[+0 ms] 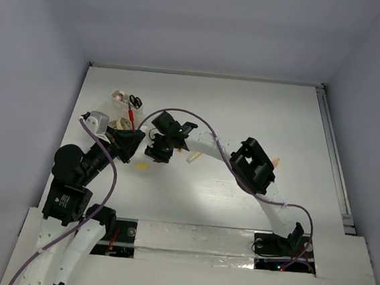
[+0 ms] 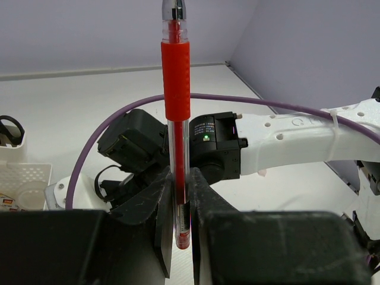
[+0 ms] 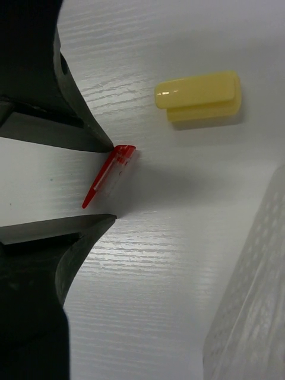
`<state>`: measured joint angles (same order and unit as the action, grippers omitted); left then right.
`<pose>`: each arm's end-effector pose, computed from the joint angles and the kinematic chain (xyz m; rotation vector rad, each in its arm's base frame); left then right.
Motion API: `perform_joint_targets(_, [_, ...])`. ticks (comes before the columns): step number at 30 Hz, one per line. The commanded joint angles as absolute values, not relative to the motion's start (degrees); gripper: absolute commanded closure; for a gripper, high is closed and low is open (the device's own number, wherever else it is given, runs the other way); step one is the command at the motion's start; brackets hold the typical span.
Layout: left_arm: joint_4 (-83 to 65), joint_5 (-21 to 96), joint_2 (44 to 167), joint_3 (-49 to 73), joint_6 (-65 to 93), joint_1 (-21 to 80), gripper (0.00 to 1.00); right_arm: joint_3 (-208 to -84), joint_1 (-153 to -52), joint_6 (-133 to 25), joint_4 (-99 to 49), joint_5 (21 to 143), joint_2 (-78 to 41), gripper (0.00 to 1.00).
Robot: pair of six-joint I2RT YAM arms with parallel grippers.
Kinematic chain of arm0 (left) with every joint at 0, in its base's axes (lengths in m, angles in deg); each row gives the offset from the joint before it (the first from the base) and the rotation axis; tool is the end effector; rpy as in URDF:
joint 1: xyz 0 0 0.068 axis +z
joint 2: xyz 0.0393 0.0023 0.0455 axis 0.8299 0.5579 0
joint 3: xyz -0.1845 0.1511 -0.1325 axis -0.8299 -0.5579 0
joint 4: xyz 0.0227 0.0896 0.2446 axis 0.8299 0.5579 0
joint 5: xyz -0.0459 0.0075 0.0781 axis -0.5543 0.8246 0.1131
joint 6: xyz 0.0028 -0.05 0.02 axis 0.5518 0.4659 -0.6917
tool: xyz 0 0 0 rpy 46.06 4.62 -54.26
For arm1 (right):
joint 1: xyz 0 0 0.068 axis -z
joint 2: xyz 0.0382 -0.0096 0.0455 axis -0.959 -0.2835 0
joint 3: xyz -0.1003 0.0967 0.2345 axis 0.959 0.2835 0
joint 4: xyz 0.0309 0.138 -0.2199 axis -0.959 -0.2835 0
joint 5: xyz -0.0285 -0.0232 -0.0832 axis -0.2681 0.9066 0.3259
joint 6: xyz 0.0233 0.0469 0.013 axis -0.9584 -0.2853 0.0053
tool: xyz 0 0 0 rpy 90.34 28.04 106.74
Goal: Sort the stationery into containers
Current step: Close the pen cap on the pen.
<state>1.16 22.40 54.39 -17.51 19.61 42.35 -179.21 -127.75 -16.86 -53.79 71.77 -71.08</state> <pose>0.0914 -0.0370 0.3759 0.3097 1.4097 -0.7264 0.2907 0.4221 0.1671 -1.8057 1.8004 0.5612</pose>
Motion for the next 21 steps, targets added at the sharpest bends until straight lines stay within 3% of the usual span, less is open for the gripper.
perform_joint_targets(1, [-1.5,22.2,54.7,-17.8,19.3,42.7,1.0,-177.8,-128.7,-17.2,-53.9,72.9,-70.9,0.51])
perform_joint_targets(4, [-1.8,22.2,54.6,-18.2,19.3,42.7,1.0,-175.2,-129.2,-18.9,-51.3,73.9,-69.0,0.6])
perform_joint_targets(6, [-2.1,22.2,54.6,-18.7,19.6,42.7,1.0,-174.6,-129.3,-20.8,-50.5,75.2,-68.5,0.74])
perform_joint_targets(10, [-2.6,21.6,54.8,-19.5,20.1,42.7,1.0,-173.8,-129.8,-24.1,-51.1,76.4,-67.4,0.84])
perform_joint_targets(14, [-2.7,21.3,54.6,-20.3,20.2,42.7,1.0,-171.3,-130.3,-29.7,-50.0,77.8,-65.6,0.76])
perform_joint_targets(15, [-2.7,21.3,54.5,-20.4,20.3,42.7,1.0,-170.2,-130.3,-30.5,-48.9,78.2,-64.9,0.66])
perform_joint_targets(18, [-2.7,21.1,54.5,-20.7,20.3,42.7,1.0,-167.0,-130.8,-32.0,-44.6,78.5,-63.3,0.5])
perform_joint_targets(21, [-2.4,20.8,54.5,-20.7,20.2,42.7,1.0,-168.3,-130.8,-31.2,-44.0,78.1,-64.1,0.48])
